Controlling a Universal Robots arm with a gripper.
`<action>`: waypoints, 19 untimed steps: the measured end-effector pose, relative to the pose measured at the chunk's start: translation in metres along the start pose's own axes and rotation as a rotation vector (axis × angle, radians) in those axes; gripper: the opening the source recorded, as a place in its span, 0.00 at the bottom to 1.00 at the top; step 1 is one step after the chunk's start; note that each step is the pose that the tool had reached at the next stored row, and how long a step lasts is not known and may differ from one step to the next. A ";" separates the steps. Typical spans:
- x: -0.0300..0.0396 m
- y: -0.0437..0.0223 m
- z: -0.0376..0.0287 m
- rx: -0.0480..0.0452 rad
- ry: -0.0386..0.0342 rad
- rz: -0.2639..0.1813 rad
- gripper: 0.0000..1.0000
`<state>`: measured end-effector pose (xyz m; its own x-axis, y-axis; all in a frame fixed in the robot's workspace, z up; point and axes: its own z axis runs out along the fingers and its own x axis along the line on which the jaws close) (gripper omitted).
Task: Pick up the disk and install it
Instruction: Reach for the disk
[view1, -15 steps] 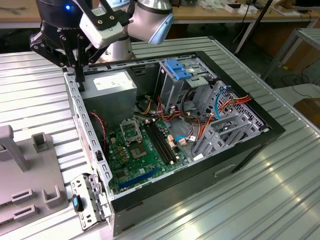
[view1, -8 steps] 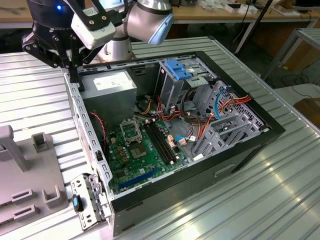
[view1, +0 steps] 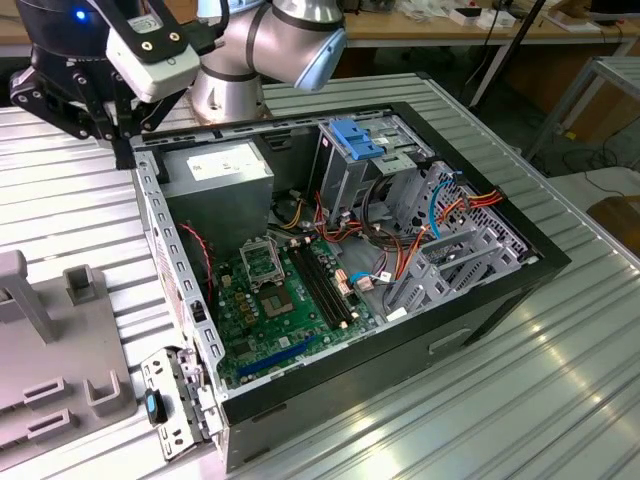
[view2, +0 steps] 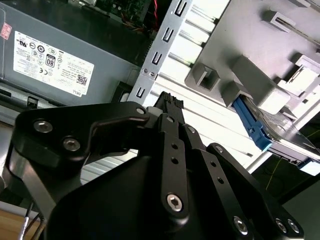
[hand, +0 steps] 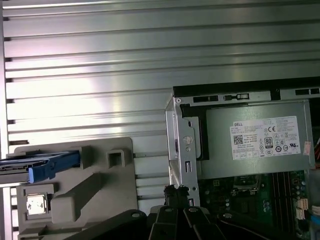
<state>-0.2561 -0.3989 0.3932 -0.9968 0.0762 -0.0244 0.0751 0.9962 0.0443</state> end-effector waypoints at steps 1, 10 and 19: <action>0.0017 -0.0001 0.0000 0.0000 -0.0001 0.000 0.11; 0.0244 -0.0018 -0.0006 0.0000 0.0000 0.000 0.11; 0.0530 0.0077 -0.0004 0.0000 0.0000 0.000 0.11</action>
<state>-0.3084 -0.3872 0.3927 -0.9968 0.0762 -0.0244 0.0751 0.9962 0.0443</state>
